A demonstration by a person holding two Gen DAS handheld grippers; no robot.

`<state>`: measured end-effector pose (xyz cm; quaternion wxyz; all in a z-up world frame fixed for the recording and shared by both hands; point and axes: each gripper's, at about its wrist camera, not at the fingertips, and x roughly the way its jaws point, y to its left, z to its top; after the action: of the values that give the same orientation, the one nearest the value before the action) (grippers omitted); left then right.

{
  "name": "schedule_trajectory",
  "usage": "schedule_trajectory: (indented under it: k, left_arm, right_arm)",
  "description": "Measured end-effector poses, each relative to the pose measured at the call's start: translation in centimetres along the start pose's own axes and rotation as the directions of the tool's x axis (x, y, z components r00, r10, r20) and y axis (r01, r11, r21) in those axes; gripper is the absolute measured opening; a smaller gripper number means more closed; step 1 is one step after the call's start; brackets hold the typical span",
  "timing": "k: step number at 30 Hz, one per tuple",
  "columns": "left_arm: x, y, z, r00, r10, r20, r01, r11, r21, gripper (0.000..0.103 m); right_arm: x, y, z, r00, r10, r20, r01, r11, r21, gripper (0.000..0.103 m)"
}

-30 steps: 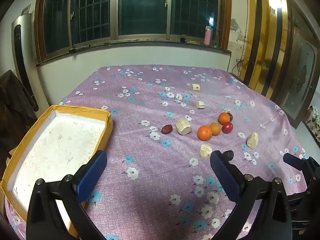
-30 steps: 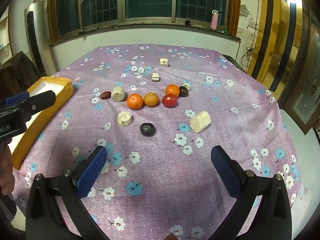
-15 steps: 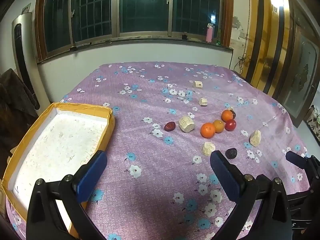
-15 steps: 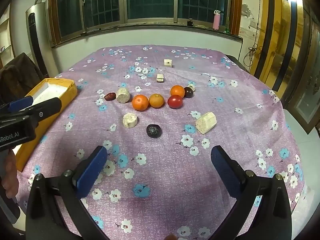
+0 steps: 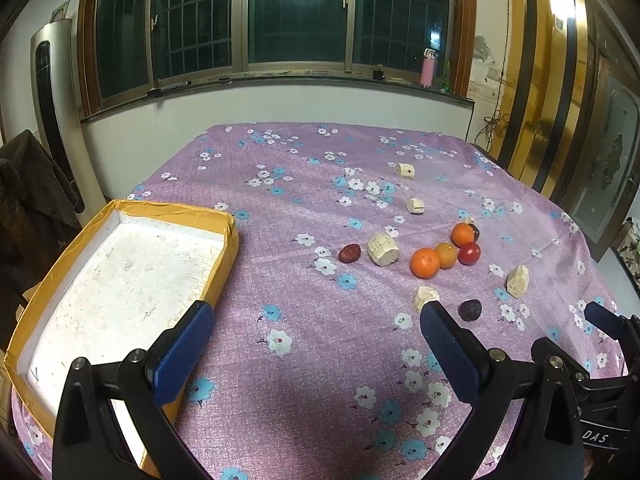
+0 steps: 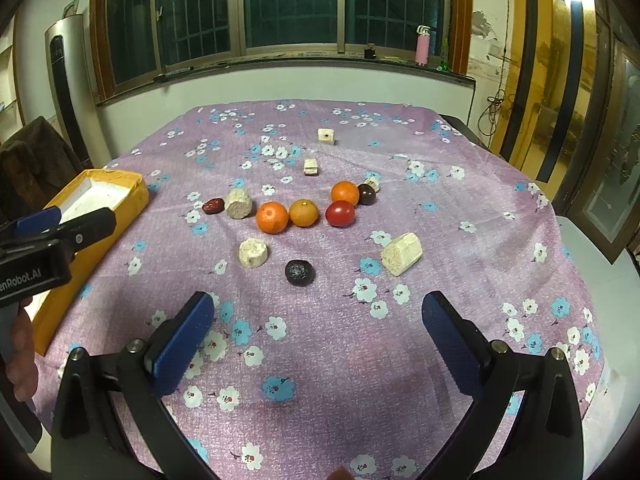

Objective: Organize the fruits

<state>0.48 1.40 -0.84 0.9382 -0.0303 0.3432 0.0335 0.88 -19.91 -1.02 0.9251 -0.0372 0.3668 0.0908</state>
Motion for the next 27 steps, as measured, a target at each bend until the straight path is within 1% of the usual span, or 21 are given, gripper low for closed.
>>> schedule_trajectory:
  k: [4, 14, 27]
  left_arm:
    - [0.01, 0.11, 0.01, 1.0, -0.002, 0.002, 0.002, 1.0, -0.006, 0.103]
    - [-0.01, 0.04, -0.07, 1.0, -0.001, 0.001, 0.001, 1.0, -0.002, 0.103]
    - [-0.07, 0.46, -0.03, 1.0, 0.0, 0.003, 0.0, 1.0, -0.001, 0.103]
  right_arm:
    - [-0.11, -0.24, 0.0, 1.0, 0.003, 0.003, -0.003, 1.0, 0.018, 0.103]
    - [-0.23, -0.31, -0.06, 1.0, 0.015, 0.01, -0.016, 1.0, 0.018, 0.103]
    - [-0.26, -0.4, -0.01, 1.0, 0.011, 0.016, -0.011, 1.0, 0.019, 0.103]
